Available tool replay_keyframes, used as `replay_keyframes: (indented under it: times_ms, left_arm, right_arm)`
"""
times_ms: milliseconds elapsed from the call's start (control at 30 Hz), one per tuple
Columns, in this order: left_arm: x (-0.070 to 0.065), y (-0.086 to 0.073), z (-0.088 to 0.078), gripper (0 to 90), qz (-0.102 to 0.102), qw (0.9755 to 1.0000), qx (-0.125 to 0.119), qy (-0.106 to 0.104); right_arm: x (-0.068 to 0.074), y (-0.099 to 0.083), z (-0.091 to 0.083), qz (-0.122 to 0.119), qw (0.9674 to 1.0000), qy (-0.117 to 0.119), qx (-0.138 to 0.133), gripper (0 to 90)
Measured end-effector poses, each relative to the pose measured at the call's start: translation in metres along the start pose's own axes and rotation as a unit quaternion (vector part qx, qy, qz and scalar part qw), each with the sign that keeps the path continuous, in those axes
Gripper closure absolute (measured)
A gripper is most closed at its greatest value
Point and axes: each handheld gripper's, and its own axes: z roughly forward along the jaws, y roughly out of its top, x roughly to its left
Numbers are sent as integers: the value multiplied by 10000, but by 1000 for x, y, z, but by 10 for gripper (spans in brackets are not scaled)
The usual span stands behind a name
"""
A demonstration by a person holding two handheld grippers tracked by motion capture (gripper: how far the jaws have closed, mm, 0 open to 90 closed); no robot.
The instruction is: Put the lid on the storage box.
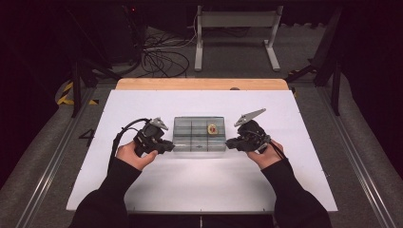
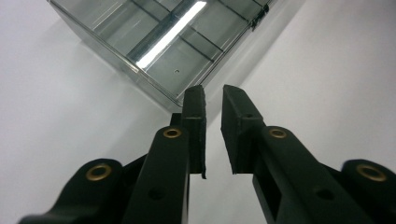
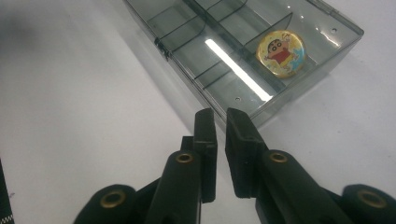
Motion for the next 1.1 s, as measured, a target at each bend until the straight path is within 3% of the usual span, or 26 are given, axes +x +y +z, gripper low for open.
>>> replay_keyframes:
  times_ms: [100, 200, 400, 467, 533, 833, 1100]
  left_arm:
    - [-1, 0, -2, 733, 28, 9999, -131, 29]
    - [-3, 1, -6, 615, 47, 9990, -431, 48]
    - [-6, 0, -13, 373, 116, 9936, -1100, 214]
    - [-6, 0, -16, 315, 225, 9911, -1262, 368]
    - [-8, -1, -18, 264, 166, 9900, -1358, 341]
    - [-12, -3, -23, 180, 202, 9861, -1574, 490]
    - [-11, -10, -32, 122, 207, 9798, -1922, 522]
  right_arm:
    - [0, 0, 0, 12, 10000, 11, -61, 762]
    - [2, 1, -2, -22, 9998, -61, -173, 647]
    - [6, 1, -11, -95, 9972, -160, -720, 392]
    - [7, 2, -13, -103, 9959, -172, -884, 330]
    - [8, 2, -16, -130, 9946, -131, -1025, 277]
    - [13, 3, -18, -299, 9921, -157, -1207, 147]
    - [18, 1, -24, -481, 9880, -188, -1457, 43]
